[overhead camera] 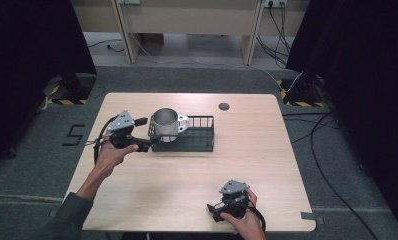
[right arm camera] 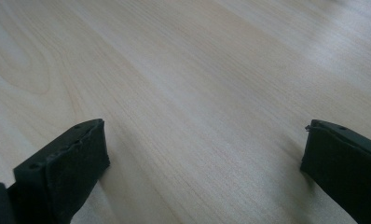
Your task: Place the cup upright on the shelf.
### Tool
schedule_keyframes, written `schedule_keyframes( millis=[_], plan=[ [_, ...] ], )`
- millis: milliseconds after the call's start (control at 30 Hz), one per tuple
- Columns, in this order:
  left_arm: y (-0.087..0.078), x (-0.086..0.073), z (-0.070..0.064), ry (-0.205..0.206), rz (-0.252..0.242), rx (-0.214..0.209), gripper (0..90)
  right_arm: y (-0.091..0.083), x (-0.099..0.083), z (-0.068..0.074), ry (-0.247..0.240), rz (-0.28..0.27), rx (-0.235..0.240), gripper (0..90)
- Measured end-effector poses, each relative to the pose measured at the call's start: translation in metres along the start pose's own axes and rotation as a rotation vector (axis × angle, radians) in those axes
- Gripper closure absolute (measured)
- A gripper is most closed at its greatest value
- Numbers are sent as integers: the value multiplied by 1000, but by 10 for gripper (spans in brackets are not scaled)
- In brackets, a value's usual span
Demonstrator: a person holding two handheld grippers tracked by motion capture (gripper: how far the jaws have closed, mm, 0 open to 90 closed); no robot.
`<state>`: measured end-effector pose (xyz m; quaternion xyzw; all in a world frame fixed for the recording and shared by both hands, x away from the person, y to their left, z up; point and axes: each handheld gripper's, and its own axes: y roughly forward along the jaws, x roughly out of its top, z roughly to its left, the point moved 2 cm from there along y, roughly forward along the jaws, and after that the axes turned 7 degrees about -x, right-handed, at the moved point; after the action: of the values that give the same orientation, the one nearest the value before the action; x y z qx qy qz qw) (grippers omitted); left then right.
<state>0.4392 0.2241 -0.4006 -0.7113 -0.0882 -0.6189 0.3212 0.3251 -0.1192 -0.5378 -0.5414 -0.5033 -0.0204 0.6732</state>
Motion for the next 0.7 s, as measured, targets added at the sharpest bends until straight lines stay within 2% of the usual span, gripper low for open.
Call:
schedule_keyframes(
  millis=[300,600,700],
  plan=[
    [-15,-17,-12,5,-1,-27,151,0,0,0,-1,-2,-1,5],
    [-23,-30,-23,-10,-15,-58,150,0,0,0,0,-1,-1,5],
    [-26,-37,-27,-26,-30,-67,149,0,0,0,1,0,0,5]
  ],
)
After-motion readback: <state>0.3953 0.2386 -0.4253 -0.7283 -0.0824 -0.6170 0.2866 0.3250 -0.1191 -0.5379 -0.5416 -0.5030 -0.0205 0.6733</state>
